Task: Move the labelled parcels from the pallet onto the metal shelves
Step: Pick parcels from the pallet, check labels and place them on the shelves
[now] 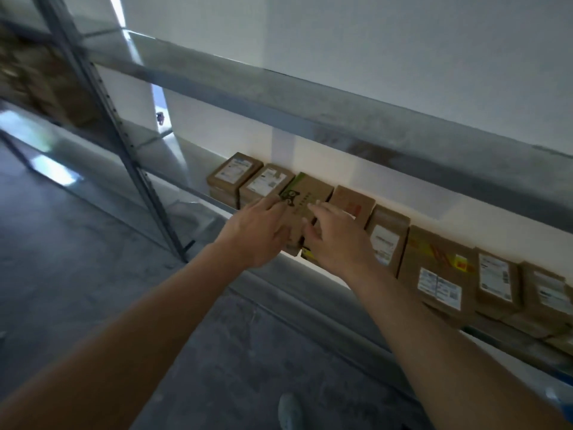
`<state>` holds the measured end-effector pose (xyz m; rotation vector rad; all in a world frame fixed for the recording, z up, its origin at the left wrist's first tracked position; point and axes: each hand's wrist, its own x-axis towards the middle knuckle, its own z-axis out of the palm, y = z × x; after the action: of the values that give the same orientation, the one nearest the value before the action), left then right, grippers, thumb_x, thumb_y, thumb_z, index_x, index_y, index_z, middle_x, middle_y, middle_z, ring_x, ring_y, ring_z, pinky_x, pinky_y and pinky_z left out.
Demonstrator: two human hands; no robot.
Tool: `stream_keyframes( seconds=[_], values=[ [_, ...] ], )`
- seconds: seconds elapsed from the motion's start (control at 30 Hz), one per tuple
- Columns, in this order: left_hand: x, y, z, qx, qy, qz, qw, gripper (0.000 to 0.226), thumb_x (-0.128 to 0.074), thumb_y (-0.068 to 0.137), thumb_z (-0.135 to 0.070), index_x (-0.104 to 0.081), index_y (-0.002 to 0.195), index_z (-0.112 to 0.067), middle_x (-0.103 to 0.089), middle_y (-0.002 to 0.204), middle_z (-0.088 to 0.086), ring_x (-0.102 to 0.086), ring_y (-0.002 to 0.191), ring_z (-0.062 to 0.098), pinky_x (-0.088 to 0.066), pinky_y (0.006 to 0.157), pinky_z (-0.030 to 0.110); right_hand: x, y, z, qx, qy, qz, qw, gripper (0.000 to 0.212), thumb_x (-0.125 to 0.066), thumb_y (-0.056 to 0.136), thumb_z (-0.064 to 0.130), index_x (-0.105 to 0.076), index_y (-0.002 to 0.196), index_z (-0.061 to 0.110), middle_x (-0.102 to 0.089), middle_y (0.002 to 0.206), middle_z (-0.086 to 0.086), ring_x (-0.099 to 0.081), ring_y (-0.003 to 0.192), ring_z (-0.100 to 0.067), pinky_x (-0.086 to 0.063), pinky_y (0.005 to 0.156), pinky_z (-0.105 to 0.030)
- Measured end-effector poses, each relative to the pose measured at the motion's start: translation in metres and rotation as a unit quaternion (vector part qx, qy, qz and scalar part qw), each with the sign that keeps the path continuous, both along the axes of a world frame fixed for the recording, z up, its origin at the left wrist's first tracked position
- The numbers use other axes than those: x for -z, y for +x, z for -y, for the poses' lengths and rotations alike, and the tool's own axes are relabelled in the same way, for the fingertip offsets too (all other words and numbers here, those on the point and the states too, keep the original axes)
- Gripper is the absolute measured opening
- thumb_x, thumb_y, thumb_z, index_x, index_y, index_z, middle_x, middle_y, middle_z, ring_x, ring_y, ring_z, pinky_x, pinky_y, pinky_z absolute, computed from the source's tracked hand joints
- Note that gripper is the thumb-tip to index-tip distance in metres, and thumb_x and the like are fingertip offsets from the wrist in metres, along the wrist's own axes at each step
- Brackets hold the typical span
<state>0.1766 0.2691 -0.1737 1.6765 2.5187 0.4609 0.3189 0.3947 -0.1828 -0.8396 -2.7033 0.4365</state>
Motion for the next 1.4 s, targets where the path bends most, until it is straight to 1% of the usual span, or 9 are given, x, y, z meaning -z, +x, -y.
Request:
stream_keyframes(
  seconds=[0.27, 0.37, 0.47, 0.67, 0.9, 1.0, 1.2, 1.33, 1.4],
  values=[
    [0.012, -0.076, 0.007, -0.071, 0.022, -0.005, 0.997, 0.047, -0.047, 0.101, -0.039, -0.050, 0.144, -0.019, -0.052, 0.147, 0.004, -0.054, 0.130, 0.029, -0.052, 0.101, 0.047, 0.005, -0.085, -0.027, -0.067, -0.008, 0.007, 0.998, 0.052, -0.039, 0.105, 0.046, -0.049, 0.148, 0.019, -0.048, 0.152, 0.000, -0.049, 0.135, -0.021, -0.046, 0.101, -0.037],
    [0.015, -0.102, 0.007, -0.090, 0.015, -0.003, 0.996, 0.050, -0.046, 0.103, -0.040, -0.047, 0.147, -0.018, -0.050, 0.150, 0.007, -0.054, 0.131, 0.029, -0.051, 0.104, 0.048, 0.014, -0.116, -0.037, -0.084, -0.030, 0.016, 0.996, 0.055, -0.038, 0.105, 0.048, -0.046, 0.149, 0.018, -0.044, 0.154, -0.001, -0.045, 0.138, -0.021, -0.044, 0.107, -0.040],
    [0.018, -0.127, 0.005, -0.107, 0.019, -0.006, 0.994, 0.053, -0.045, 0.104, -0.039, -0.041, 0.153, -0.017, -0.045, 0.155, 0.006, -0.049, 0.137, 0.028, -0.046, 0.109, 0.044, 0.022, -0.146, -0.043, -0.097, -0.043, 0.026, 0.994, 0.057, -0.037, 0.104, 0.050, -0.044, 0.150, 0.018, -0.041, 0.157, -0.003, -0.040, 0.143, -0.022, -0.041, 0.112, -0.045],
    [0.037, -0.190, 0.006, -0.115, 0.004, 0.007, 0.993, 0.055, -0.042, 0.105, -0.044, -0.041, 0.153, -0.018, -0.044, 0.156, 0.004, -0.050, 0.136, 0.026, -0.047, 0.106, 0.041, 0.034, -0.200, -0.042, -0.086, -0.057, 0.042, 0.994, 0.058, -0.036, 0.103, 0.052, -0.044, 0.150, 0.019, -0.042, 0.156, -0.004, -0.040, 0.143, -0.022, -0.043, 0.112, -0.046],
    [0.063, -0.277, 0.004, -0.037, -0.028, 0.009, 0.999, 0.056, -0.040, 0.103, -0.048, -0.042, 0.152, -0.021, -0.044, 0.155, 0.003, -0.048, 0.136, 0.024, -0.047, 0.108, 0.043, 0.050, -0.266, -0.016, -0.004, -0.046, 0.045, 0.998, 0.054, -0.041, 0.103, 0.049, -0.045, 0.149, 0.022, -0.043, 0.155, 0.000, -0.044, 0.140, -0.021, -0.044, 0.109, -0.043],
    [0.068, -0.310, 0.003, 0.009, -0.034, 0.016, 0.999, 0.053, -0.042, 0.104, -0.045, -0.042, 0.152, -0.022, -0.044, 0.155, 0.002, -0.047, 0.135, 0.024, -0.047, 0.104, 0.044, 0.060, -0.290, 0.001, 0.038, -0.057, 0.045, 0.997, 0.052, -0.045, 0.103, 0.046, -0.046, 0.149, 0.021, -0.044, 0.155, -0.002, -0.045, 0.138, -0.022, -0.045, 0.108, -0.040],
    [0.081, -0.364, -0.001, 0.096, -0.055, 0.035, 0.993, 0.053, -0.046, 0.104, -0.042, -0.043, 0.152, -0.022, -0.043, 0.154, 0.000, -0.049, 0.133, 0.023, -0.049, 0.100, 0.039, 0.070, -0.321, 0.026, 0.112, -0.058, 0.065, 0.990, 0.051, -0.045, 0.103, 0.047, -0.047, 0.149, 0.024, -0.045, 0.154, 0.000, -0.051, 0.131, -0.020, -0.050, 0.098, -0.036],
    [0.092, -0.386, -0.012, 0.129, -0.064, 0.057, 0.988, 0.053, -0.048, 0.101, -0.042, -0.043, 0.151, -0.023, -0.046, 0.151, -0.001, -0.051, 0.131, 0.024, -0.052, 0.103, 0.044, 0.077, -0.335, 0.028, 0.144, -0.065, 0.084, 0.984, 0.052, -0.044, 0.103, 0.049, -0.050, 0.147, 0.022, -0.044, 0.154, -0.002, -0.051, 0.132, -0.021, -0.051, 0.100, -0.038],
    [0.098, -0.392, -0.018, 0.140, -0.069, 0.068, 0.985, 0.054, -0.050, 0.100, -0.042, -0.044, 0.150, -0.023, -0.047, 0.150, -0.001, -0.051, 0.131, 0.024, -0.053, 0.102, 0.047, 0.083, -0.342, 0.025, 0.152, -0.076, 0.085, 0.982, 0.052, -0.043, 0.102, 0.050, -0.052, 0.144, 0.021, -0.048, 0.151, -0.003, -0.054, 0.128, -0.022, -0.053, 0.096, -0.042]
  ],
)
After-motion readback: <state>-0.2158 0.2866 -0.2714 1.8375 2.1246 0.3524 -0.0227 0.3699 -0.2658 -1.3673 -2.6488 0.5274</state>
